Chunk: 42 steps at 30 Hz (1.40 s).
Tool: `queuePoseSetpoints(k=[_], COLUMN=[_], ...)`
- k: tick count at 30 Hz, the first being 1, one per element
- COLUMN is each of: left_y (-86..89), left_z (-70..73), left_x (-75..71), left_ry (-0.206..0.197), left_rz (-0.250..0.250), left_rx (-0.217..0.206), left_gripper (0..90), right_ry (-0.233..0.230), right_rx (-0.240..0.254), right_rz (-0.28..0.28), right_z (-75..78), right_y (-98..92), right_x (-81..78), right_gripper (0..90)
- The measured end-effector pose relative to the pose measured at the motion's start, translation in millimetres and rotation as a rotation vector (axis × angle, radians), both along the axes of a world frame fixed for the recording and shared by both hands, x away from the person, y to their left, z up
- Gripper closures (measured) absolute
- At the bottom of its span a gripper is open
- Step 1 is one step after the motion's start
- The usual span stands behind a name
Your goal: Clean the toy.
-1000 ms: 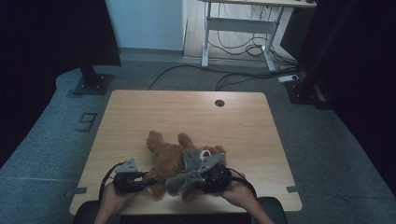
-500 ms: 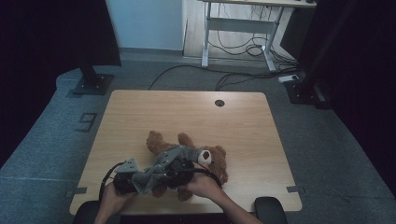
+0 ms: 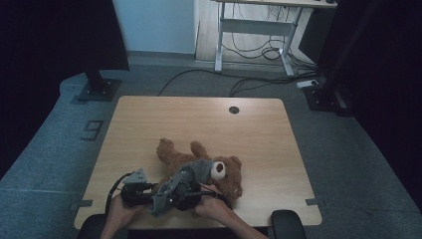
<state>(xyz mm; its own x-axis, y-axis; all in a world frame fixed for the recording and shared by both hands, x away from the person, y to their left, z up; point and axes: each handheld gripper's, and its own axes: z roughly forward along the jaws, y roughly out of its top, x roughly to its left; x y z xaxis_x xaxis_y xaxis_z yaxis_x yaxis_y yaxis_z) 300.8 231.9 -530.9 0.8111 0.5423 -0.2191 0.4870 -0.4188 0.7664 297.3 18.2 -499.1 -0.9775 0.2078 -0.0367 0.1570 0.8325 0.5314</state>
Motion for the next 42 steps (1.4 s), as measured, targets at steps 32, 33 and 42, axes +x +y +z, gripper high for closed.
queuePoseSetpoints(k=[32, 33, 42], left_y=[-3.8, -3.8, -4.2], left_z=[1.5, 1.5, 2.0], left_x=[-3.0, -3.0, -3.1], left_ry=[-0.038, -0.039, -0.042], left_rz=[-0.024, -0.025, -0.03], left_rx=[0.006, 0.006, 0.015], left_gripper=[63.7, 63.7, 63.8], right_ry=[-0.138, -0.145, -0.13], right_rx=[0.203, 0.204, 0.214], right_rz=[-0.141, -0.152, -0.2], right_z=[108.2, 111.3, 109.6], right_y=[-52.9, -50.2, -7.1], right_x=[47.0, 53.6, 104.7], right_gripper=[68.8, 68.8, 68.8])
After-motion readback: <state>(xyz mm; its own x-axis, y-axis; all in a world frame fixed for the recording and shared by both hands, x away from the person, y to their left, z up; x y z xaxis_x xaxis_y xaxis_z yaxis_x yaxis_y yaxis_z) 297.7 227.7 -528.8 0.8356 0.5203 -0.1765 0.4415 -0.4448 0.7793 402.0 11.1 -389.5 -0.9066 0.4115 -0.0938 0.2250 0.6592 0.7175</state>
